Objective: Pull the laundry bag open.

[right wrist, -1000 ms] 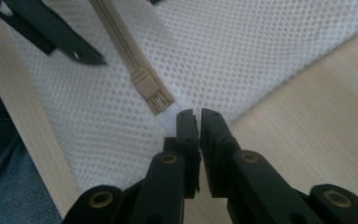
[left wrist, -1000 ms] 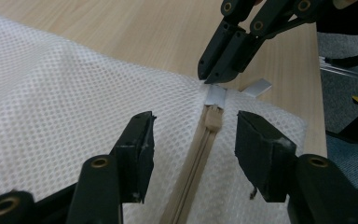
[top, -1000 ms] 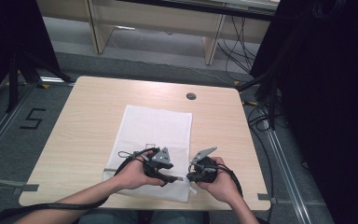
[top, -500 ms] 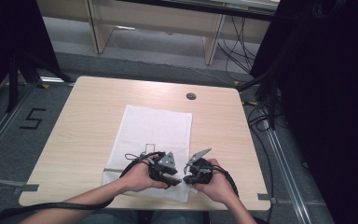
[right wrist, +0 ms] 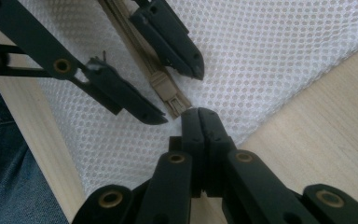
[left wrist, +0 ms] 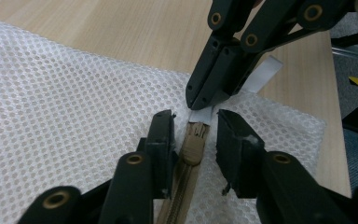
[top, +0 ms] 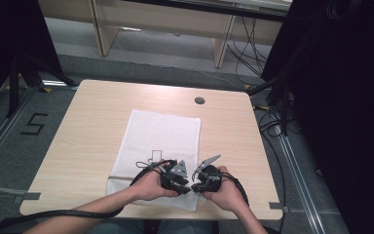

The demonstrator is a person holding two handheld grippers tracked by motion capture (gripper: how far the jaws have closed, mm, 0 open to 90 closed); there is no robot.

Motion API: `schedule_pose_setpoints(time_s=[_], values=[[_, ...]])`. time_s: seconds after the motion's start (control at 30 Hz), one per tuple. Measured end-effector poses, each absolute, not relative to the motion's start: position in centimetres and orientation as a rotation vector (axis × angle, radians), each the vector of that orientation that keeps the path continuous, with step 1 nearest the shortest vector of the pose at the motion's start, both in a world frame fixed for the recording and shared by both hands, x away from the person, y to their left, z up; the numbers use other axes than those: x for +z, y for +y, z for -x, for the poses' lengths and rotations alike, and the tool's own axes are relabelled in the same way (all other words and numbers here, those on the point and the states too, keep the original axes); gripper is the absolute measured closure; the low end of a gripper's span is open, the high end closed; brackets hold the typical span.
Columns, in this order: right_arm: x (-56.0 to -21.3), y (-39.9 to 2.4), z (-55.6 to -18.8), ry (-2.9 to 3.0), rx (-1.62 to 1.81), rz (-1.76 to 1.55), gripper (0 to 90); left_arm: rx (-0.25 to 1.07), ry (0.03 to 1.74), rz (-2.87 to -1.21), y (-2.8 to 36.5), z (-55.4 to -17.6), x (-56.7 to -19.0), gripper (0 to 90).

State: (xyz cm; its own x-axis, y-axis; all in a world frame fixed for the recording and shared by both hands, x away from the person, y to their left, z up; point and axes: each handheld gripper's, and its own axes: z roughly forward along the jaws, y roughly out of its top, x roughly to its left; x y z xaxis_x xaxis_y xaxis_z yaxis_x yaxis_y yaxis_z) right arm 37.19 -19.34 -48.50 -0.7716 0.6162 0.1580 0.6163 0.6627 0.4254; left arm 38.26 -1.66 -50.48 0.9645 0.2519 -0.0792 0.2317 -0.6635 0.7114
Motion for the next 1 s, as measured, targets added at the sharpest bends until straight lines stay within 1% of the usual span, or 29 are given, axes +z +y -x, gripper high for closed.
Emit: schedule_pose_setpoints(time_s=[0.2,0.27,0.33,0.43,0.7,1.0], values=[[-48.53,-19.47,-37.32,-2.869,-0.742,1.050,90.0,0.040,0.329,-2.323,-1.78,-38.20,-50.63,69.6],[-48.51,-19.44,-37.27,-2.857,-0.733,1.065,90.0,0.049,0.301,-2.332,-1.84,-38.28,-50.62,70.8],[-48.59,-19.42,-37.35,-2.879,-0.751,1.040,90.0,0.043,0.318,-2.315,-2.15,-38.08,-50.61,72.8],[-48.52,-19.31,-37.25,-2.886,-0.736,1.046,90.0,0.064,0.271,-2.356,-2.31,-38.21,-50.36,75.3],[-48.52,-19.31,-37.23,-2.880,-0.735,1.058,90.0,0.055,0.261,-2.390,-2.53,-38.33,-50.00,81.4],[-48.51,-19.29,-37.18,-2.877,-0.733,1.070,90.0,0.033,0.261,-2.383,-2.38,-38.56,-50.05,82.2]])
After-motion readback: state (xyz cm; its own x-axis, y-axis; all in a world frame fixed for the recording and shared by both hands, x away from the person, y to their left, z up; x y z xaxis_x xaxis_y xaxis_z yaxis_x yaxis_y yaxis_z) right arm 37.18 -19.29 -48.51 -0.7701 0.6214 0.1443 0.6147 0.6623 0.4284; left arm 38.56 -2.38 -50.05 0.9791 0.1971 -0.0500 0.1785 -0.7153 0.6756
